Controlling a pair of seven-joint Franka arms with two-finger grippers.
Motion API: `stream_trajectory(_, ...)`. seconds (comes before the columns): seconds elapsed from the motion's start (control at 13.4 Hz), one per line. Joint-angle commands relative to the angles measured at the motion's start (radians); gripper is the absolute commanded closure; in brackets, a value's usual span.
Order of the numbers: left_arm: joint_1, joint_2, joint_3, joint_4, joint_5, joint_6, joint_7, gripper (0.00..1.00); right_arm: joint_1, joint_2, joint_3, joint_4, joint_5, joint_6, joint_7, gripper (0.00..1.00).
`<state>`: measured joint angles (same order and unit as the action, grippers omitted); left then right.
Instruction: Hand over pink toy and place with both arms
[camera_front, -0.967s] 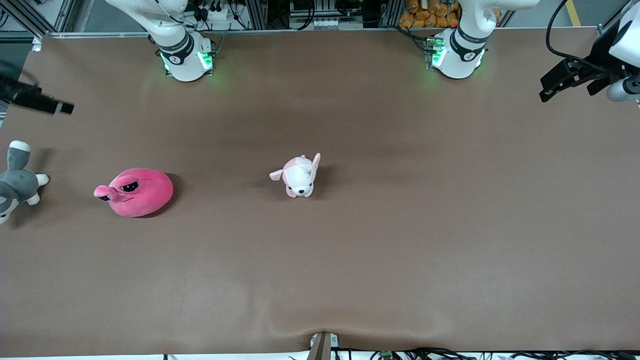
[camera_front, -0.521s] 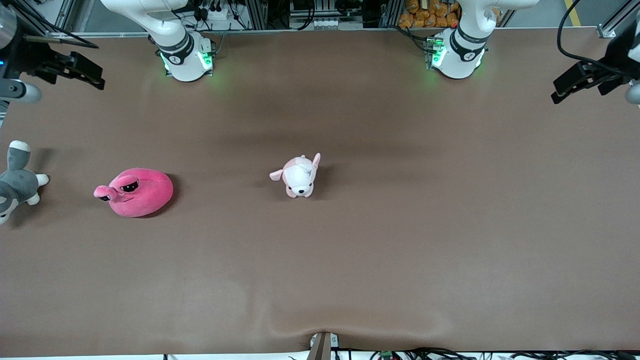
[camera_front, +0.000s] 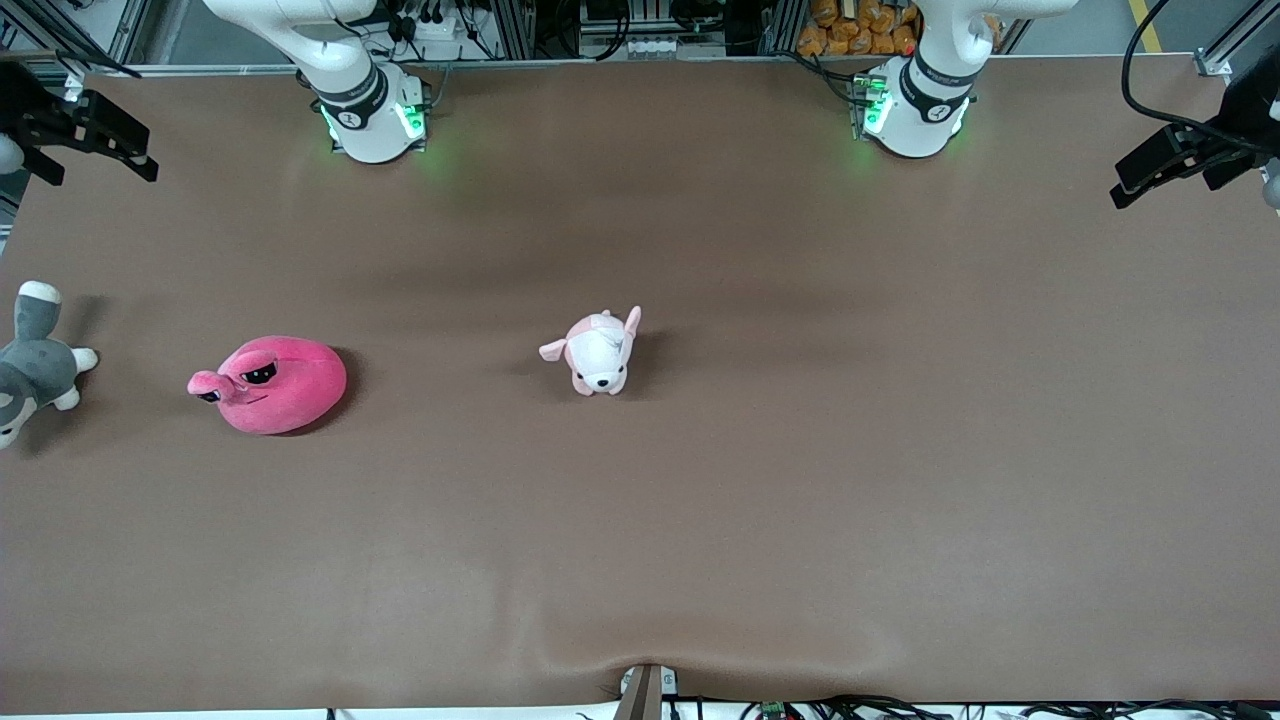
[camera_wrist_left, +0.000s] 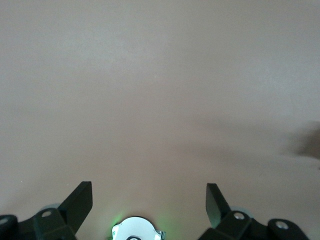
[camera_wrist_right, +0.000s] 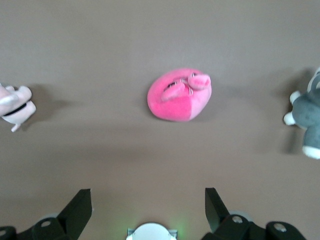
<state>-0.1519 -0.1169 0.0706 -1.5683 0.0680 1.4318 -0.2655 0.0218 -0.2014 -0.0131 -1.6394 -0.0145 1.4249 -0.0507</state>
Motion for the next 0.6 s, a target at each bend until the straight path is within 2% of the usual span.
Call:
stream_trajectory(0.0,-0.005,-0.023,-0.009,-0.018,0.001,-0.014,0.022,0.00,-0.011,0.101,0.005,0.151,-0.002,-0.033,-0.005,0.00)
stream_trajectory(0.22,-0.003,-0.021,-0.057,-0.007,0.001,-0.044,0.037,0.00,0.001,0.114,0.005,0.162,-0.011,-0.055,-0.003,0.00)
stream_trajectory(0.52,0.021,-0.020,-0.046,0.014,-0.004,-0.051,0.072,0.00,-0.009,0.115,0.004,0.164,-0.004,-0.061,-0.004,0.00)
